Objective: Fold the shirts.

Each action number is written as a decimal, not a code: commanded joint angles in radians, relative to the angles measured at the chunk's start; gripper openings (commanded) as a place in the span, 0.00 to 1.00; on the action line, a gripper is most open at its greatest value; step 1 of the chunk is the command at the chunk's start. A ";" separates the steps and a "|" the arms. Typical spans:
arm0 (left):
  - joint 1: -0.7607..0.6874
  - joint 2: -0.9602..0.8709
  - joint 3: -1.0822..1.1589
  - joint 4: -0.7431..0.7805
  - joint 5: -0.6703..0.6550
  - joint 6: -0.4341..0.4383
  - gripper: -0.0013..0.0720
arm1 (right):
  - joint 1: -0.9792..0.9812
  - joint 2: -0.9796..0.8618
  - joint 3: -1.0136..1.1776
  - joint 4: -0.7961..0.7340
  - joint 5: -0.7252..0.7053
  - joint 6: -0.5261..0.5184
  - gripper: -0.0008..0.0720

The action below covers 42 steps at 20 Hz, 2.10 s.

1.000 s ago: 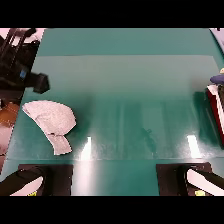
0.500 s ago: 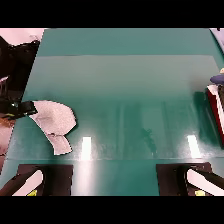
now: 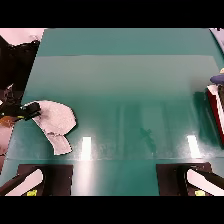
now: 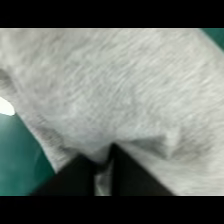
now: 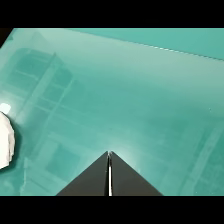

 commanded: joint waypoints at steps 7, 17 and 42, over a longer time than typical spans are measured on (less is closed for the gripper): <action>-0.193 -0.007 0.504 -0.640 -0.367 0.324 0.04 | 0.000 0.011 0.000 0.001 -0.130 0.000 0.03; -0.730 -0.026 1.193 -0.655 -0.076 0.326 0.04 | -0.002 0.086 0.000 -0.001 -0.372 0.000 0.03; -0.206 -0.199 0.145 -0.265 -0.165 0.153 0.82 | -0.002 0.093 0.000 -0.001 -0.258 0.000 0.03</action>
